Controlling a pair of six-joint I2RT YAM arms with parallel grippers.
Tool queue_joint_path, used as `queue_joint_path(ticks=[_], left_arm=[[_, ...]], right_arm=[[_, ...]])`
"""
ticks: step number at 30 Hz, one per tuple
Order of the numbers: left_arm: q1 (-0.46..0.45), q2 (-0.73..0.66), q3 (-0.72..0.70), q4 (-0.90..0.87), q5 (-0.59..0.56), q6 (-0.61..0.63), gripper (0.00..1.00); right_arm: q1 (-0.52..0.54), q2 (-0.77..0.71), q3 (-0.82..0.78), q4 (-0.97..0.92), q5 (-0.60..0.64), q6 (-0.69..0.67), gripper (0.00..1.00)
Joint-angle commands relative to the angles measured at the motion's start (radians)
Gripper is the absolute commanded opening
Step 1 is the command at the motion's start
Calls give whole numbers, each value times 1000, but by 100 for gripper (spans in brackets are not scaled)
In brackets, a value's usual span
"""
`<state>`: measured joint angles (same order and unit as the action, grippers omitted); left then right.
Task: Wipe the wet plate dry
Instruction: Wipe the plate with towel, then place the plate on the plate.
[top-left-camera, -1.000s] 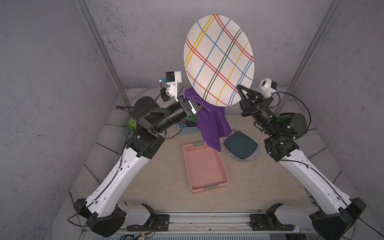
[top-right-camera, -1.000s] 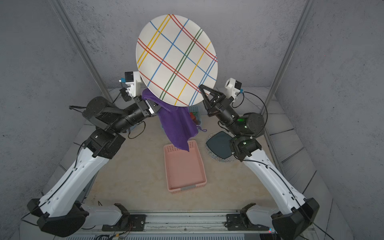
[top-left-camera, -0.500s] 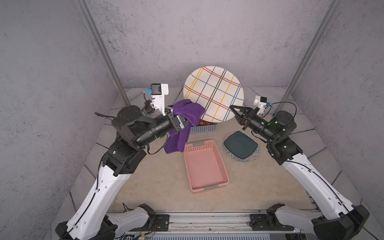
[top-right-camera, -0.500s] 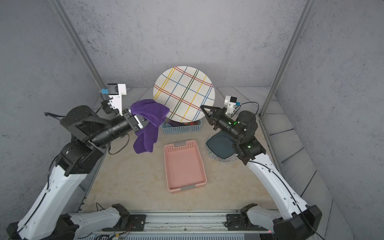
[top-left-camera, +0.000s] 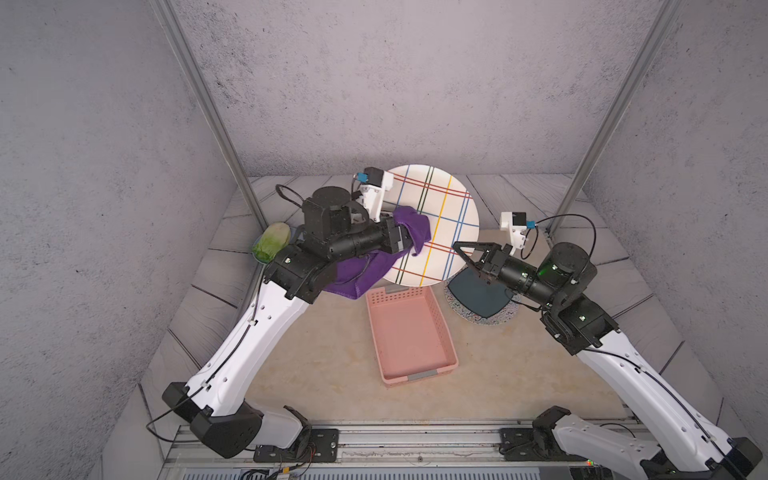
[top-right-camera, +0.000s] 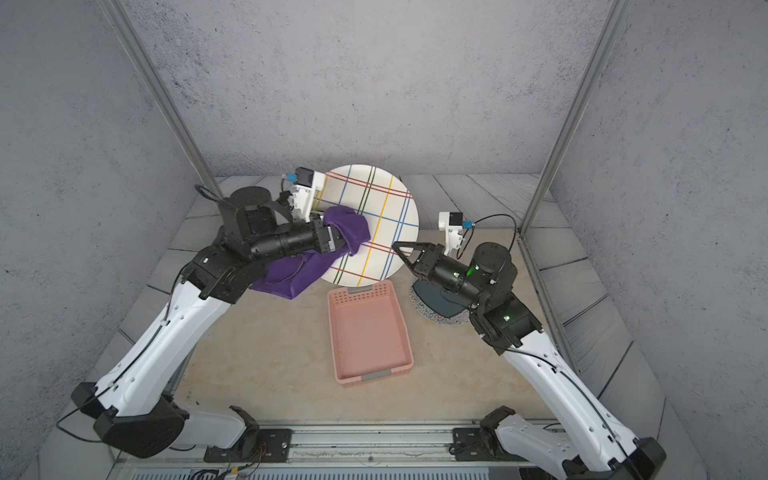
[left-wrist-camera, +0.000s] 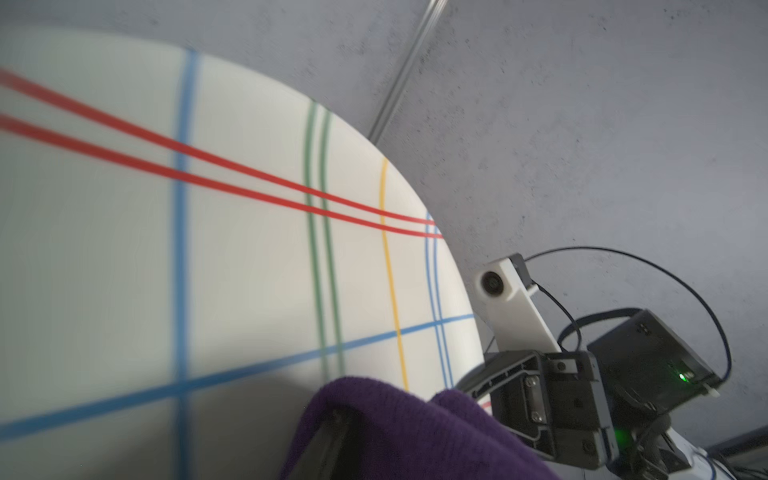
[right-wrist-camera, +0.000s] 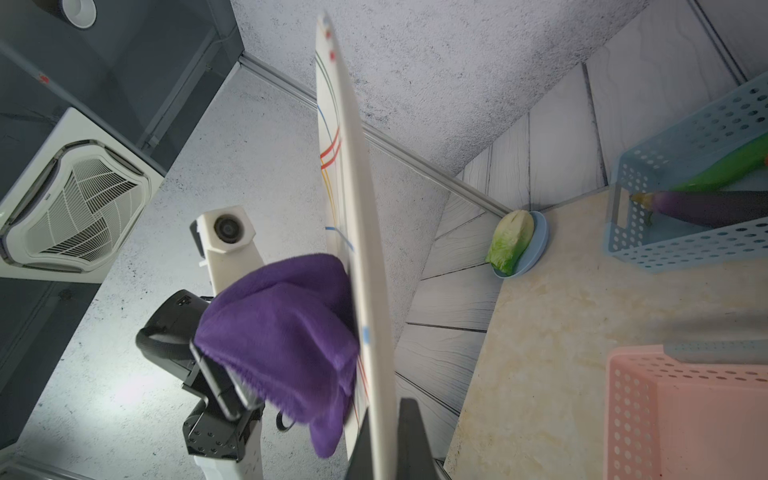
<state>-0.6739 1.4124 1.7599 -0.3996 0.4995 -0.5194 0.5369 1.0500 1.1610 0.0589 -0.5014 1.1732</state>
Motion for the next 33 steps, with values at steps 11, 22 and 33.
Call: queue_joint_path(ticks=[11,22,33], left_arm=[[259,-109,78,-46,49,-54,0],[324,-380,-243,-309,-154,85,0],[326,-559,-569,-285,-203,-15,0]], right_arm=[[-176,-80,-52,-122,179,-5,0],[-532,-109,-317,-292,346,-99,0],[-568,184,-399,-109,197,-124,0]])
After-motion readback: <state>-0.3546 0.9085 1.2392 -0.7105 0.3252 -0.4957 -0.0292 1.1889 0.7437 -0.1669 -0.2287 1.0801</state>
